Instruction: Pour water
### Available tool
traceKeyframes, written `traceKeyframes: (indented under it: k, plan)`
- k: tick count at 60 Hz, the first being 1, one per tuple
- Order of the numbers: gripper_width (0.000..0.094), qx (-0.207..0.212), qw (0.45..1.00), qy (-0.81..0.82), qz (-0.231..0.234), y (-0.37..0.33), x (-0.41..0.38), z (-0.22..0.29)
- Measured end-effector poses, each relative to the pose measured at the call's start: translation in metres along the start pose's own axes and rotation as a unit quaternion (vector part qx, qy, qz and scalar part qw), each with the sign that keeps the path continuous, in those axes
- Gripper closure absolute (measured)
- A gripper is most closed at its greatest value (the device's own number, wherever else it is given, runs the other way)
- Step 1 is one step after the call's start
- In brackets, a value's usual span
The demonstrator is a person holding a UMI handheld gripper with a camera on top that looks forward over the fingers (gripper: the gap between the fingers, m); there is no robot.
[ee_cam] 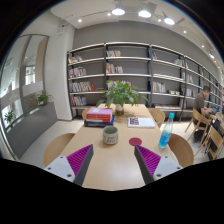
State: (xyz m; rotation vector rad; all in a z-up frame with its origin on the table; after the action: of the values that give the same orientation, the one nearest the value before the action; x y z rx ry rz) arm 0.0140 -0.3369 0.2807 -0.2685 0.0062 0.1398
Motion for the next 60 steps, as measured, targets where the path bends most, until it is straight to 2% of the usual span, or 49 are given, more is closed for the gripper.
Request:
traceKeyframes:
  k: [5, 15, 21, 27, 34, 45, 53, 57, 60]
  plan:
    - [0.0090, 0.000, 1.000, 0.006, -0.015, 0.002, 0.015, -0.005]
    - [0.0086, 0.019, 0.998, 0.013, -0.059, 0.025, 0.095, -0.038]
    - [0.0088, 0.005, 0.996, 0.004, -0.091, 0.044, 0.152, -0.057]
    - [0.0099, -0.004, 0.994, 0.004, -0.113, 0.083, 0.201, -0.067]
    - [0.0102, 0.012, 0.991, 0.011, -0.134, 0.130, 0.250, -0.064]
    - [0.0101, 0.028, 0.989, -0.002, -0.145, 0.214, 0.301, -0.064]
    - [0.0120, 0.032, 0.991, 0.007, -0.130, 0.258, 0.319, -0.065]
    - [0.0159, 0.032, 0.991, 0.008, -0.126, 0.274, 0.326, -0.068]
    - [0.0224, 0.045, 0.991, 0.006, -0.123, 0.284, 0.326, -0.072]
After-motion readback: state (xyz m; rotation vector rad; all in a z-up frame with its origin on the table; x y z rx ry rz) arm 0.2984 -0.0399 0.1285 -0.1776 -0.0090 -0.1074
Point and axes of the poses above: the point between the fingertips, and its own axes, seen from behind it with the camera up: x to the right, z up, y forward, the way the camera looks, the point moved 10 cm from there along -y, backward, against the way the camera looks, and after that the axes turned 7 degrees about x, right-handed, at the moved point
